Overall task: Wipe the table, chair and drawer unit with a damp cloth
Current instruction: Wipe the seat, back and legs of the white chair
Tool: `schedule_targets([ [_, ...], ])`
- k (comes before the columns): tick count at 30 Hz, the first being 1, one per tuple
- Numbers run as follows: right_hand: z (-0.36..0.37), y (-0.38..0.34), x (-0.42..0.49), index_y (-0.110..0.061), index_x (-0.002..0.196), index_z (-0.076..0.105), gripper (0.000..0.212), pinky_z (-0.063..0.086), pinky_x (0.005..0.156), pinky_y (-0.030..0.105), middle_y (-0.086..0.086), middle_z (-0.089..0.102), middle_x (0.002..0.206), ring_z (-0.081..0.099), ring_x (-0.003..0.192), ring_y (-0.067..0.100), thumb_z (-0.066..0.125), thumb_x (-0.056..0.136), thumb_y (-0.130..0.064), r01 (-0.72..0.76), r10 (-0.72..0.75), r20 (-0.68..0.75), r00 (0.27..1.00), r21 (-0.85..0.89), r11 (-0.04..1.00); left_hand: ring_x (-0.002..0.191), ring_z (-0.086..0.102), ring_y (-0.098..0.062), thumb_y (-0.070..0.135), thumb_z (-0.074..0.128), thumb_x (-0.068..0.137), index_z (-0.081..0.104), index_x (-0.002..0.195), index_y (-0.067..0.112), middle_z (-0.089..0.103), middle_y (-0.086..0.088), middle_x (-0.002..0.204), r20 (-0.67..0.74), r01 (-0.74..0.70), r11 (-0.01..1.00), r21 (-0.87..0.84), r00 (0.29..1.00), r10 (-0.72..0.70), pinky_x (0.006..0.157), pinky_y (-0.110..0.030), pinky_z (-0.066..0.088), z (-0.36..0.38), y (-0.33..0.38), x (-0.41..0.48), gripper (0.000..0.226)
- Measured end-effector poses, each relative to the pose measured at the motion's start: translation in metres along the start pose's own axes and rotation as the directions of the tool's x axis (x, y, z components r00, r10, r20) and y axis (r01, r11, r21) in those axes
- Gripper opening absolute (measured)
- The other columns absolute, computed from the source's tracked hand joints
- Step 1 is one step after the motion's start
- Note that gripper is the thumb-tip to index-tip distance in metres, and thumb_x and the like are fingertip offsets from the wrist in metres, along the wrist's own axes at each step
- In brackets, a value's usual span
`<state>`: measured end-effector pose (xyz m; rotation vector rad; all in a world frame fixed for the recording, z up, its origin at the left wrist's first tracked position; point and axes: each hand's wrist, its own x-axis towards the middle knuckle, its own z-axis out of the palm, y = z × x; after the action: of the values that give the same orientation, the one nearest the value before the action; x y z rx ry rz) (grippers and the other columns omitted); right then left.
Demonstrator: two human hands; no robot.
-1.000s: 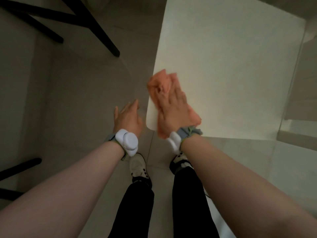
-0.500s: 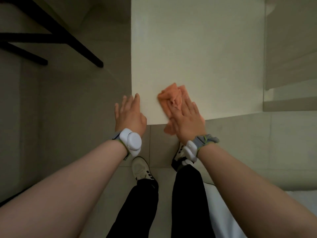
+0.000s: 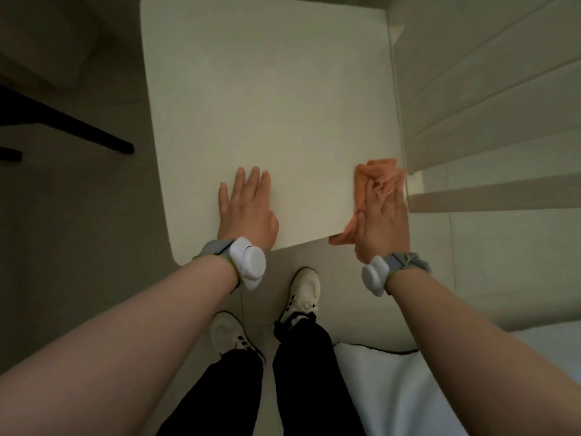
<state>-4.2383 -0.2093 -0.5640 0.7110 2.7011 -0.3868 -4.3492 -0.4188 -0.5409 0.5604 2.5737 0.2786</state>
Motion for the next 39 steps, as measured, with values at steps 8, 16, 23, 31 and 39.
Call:
schedule_targets([
  [8, -0.011, -0.014, 0.045, -0.014, 0.15, 0.014, 0.06, 0.012, 0.113, 0.043, 0.02, 0.005, 0.157, -0.003, 0.145, 0.036, 0.037, 0.096, -0.025, -0.107, 0.105, -0.065, 0.992, -0.03, 0.994, 0.145, -0.001, -0.022, 0.018, 0.041, 0.089, 0.013, 0.148, 0.014, 0.012, -0.002, 0.157, -0.038, -0.12, 0.993, -0.013, 0.992, 0.119, 0.115, -0.043, -0.004, -0.015, 0.038, 0.083, 0.065],
  [16, -0.026, -0.028, 0.14, -0.011, 0.148, 0.022, 0.057, 0.013, 0.114, 0.042, 0.018, 0.015, 0.155, 0.016, 0.139, 0.037, 0.038, 0.095, -0.022, -0.126, 0.119, -0.194, 0.974, -0.02, 0.992, 0.145, 0.001, -0.022, 0.021, 0.041, 0.091, 0.013, 0.148, 0.015, 0.012, -0.002, 0.157, -0.091, -0.279, 0.957, 0.085, 0.954, 0.286, 0.115, -0.044, -0.004, -0.032, 0.037, 0.158, 0.064],
  [23, -0.058, -0.053, 0.227, -0.012, 0.15, 0.013, 0.06, 0.011, 0.115, 0.042, 0.018, 0.011, 0.156, 0.011, 0.141, 0.037, 0.035, 0.095, -0.023, -0.13, 0.12, -0.214, 0.969, -0.032, 0.991, 0.144, 0.012, -0.021, 0.024, 0.041, 0.092, 0.02, 0.146, 0.016, 0.022, -0.003, 0.154, -0.156, -0.374, 0.913, 0.162, 0.904, 0.398, 0.116, -0.044, 0.002, -0.055, 0.032, 0.223, 0.059],
  [31, -0.074, -0.065, 0.29, -0.015, 0.146, 0.024, 0.053, 0.021, 0.111, 0.046, 0.019, 0.013, 0.155, 0.012, 0.141, 0.038, 0.033, 0.094, -0.027, -0.114, 0.088, -0.277, 0.957, -0.076, 0.991, 0.112, 0.051, -0.032, 0.028, 0.039, 0.093, 0.051, 0.122, 0.009, 0.053, -0.012, 0.126, -0.198, -0.511, 0.818, 0.265, 0.801, 0.565, 0.089, -0.036, 0.041, -0.061, 0.042, 0.271, 0.036],
  [39, -0.062, -0.058, 0.261, -0.017, 0.149, 0.018, 0.058, 0.021, 0.115, 0.043, 0.012, 0.015, 0.156, 0.016, 0.141, 0.033, 0.031, 0.094, -0.028, -0.167, 0.154, -0.325, 0.933, -0.011, 0.986, 0.103, 0.054, -0.035, 0.038, 0.036, 0.094, 0.057, 0.109, 0.008, 0.051, -0.014, 0.119, -0.166, -0.493, 0.799, 0.344, 0.806, 0.568, 0.081, -0.037, 0.043, -0.063, 0.05, 0.272, 0.04],
])
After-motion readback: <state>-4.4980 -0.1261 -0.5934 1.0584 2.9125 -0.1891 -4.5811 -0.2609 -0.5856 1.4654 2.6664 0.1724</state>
